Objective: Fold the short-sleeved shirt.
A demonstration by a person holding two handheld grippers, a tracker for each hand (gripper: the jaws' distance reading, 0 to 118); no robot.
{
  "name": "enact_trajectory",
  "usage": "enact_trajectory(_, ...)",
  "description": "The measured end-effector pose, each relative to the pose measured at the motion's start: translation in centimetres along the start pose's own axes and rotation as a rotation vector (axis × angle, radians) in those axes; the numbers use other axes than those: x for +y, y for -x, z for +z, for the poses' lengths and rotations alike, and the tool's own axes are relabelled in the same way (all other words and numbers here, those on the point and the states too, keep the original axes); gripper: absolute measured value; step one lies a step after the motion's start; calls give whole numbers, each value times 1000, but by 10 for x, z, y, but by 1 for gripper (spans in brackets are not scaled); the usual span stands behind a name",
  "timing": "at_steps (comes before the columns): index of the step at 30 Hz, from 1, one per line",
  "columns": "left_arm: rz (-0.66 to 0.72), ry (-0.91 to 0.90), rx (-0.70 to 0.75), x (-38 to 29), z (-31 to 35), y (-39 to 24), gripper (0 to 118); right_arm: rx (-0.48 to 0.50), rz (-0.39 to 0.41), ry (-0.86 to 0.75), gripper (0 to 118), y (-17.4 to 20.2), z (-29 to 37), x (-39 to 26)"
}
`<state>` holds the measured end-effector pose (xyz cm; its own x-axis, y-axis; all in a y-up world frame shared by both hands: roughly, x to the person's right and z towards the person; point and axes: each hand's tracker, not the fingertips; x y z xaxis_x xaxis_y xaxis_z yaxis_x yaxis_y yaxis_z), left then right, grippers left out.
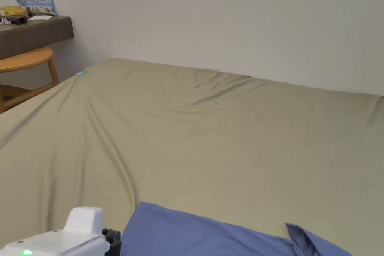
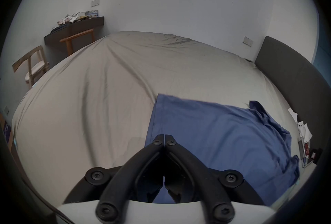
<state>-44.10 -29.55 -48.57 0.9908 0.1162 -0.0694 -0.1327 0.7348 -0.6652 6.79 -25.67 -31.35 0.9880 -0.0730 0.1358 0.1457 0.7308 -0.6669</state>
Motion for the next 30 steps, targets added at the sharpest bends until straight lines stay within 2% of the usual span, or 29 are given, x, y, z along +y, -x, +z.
enact_trajectory(1,-1,1,-4,8,-14,0,5,0,4,10,1,2,-5,2)
enact_trajectory(2,-2,-1,-6,14,-30,1,17,3,8,22,1,5,-9,8)
enact_trajectory(3,-14,-10,-4,19,-45,3,23,6,12,34,1,8,-14,11)
enact_trajectory(6,-112,-123,-19,27,-77,6,23,17,38,59,1,15,-26,17)
enact_trajectory(7,-95,-96,-17,30,-87,8,29,19,50,65,1,17,-28,17)
enact_trajectory(8,-74,-66,-23,35,-98,10,43,24,65,73,1,19,-30,18)
enact_trajectory(10,-28,-10,-84,38,-114,15,89,34,86,89,1,23,-33,19)
enact_trajectory(11,-32,-1,-112,37,-120,16,103,38,94,98,1,24,-35,19)
enact_trajectory(12,-47,-2,-118,35,-125,16,109,37,102,105,1,25,-37,20)
enact_trajectory(13,-60,-1,-111,35,-127,13,109,33,106,109,1,26,-39,20)
enact_trajectory(17,-136,35,-83,32,-146,4,108,28,110,123,1,25,-48,20)
enact_trajectory(20,-142,95,-91,33,-159,3,97,28,111,131,1,26,-50,21)
enact_trajectory(23,-152,97,-71,35,-155,-1,91,30,110,144,1,27,-51,21)
enact_trajectory(24,-157,97,-70,35,-153,-1,84,32,108,147,1,26,-52,21)
enact_trajectory(26,-173,81,-55,34,-147,-2,57,31,101,156,1,26,-55,21)
enact_trajectory(27,-171,72,-47,34,-143,-2,41,28,96,160,1,25,-57,21)
enact_trajectory(28,-168,68,-45,33,-139,-2,18,25,92,163,1,23,-57,21)
enact_trajectory(29,-162,63,-55,33,-134,1,3,22,85,166,1,22,-58,21)
enact_trajectory(30,-135,63,-129,32,-129,0,3,21,77,169,1,20,-58,22)
